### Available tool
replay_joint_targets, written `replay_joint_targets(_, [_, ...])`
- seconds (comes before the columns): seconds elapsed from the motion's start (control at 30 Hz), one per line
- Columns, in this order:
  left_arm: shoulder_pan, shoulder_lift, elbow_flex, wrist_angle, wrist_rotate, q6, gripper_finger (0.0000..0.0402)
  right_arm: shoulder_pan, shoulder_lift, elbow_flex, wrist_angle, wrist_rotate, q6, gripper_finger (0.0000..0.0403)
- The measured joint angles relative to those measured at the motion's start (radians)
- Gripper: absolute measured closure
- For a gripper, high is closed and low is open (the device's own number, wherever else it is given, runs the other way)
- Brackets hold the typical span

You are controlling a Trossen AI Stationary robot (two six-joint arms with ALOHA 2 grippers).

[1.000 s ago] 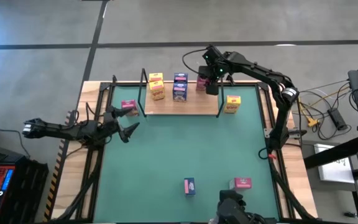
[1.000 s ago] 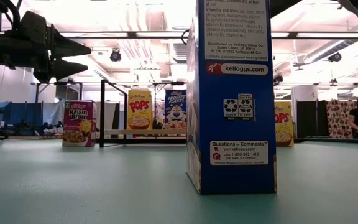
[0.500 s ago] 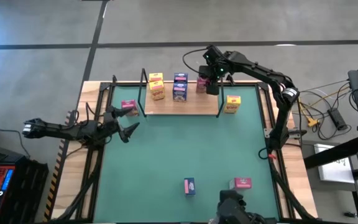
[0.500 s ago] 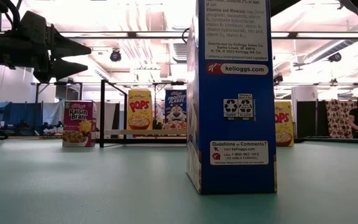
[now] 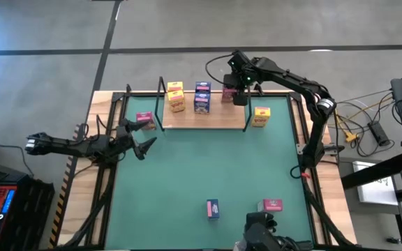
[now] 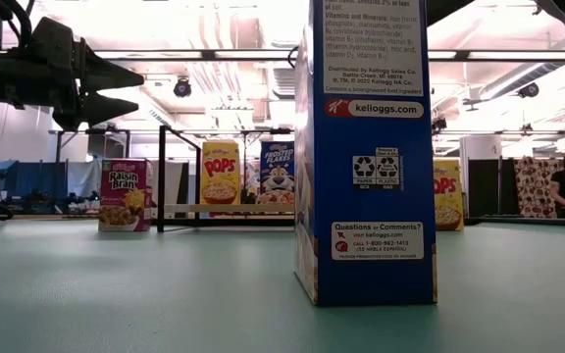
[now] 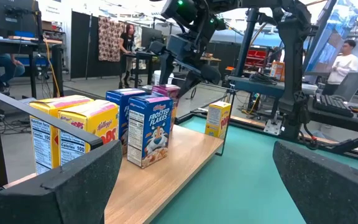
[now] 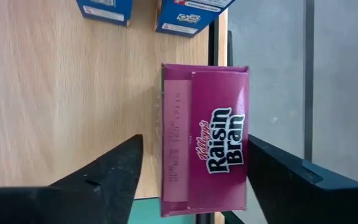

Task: Stack cereal on shelf
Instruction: Put the middle pink cereal box on the shelf, then put the bottom pink cereal box on the shelf aligned with the other pink cereal box

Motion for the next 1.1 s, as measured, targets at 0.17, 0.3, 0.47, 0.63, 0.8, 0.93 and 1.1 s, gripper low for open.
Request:
replay_joint_targets(0.17, [0.0,0.0,0.0,0.0,0.0,0.0,0.0002,0.004,-0.002,0.0,0.0,-0.006,0.018,0.011])
replay_joint_targets(0.3, [0.0,0.0,0.0,0.0,0.0,0.0,0.0002,0.011,-0.023,0.0,0.0,-0.007,0.02,0.0089])
replay_joint_targets(0.47, [0.0,0.0,0.0,0.0,0.0,0.0,0.0002,0.019,-0.055,0.0,0.0,-0.006,0.022,0.0071])
replay_joint_targets(0.63, [0.0,0.0,0.0,0.0,0.0,0.0,0.0002,0.023,-0.075,0.002,0.0,-0.007,0.056,0.0063])
replay_joint_targets(0.8, [0.0,0.0,0.0,0.0,0.0,0.0,0.0002,0.038,-0.1,0.002,-0.001,-0.005,0.057,0.0062])
replay_joint_targets(0.93, [0.0,0.0,0.0,0.0,0.0,0.0,0.0002,0.073,-0.153,0.002,-0.009,0.003,0.094,0.0062])
replay_joint_targets(1.1, [0.0,0.0,0.0,0.0,0.0,0.0,0.0002,0.166,-0.24,0.002,-0.103,-0.006,0.339,0.0062])
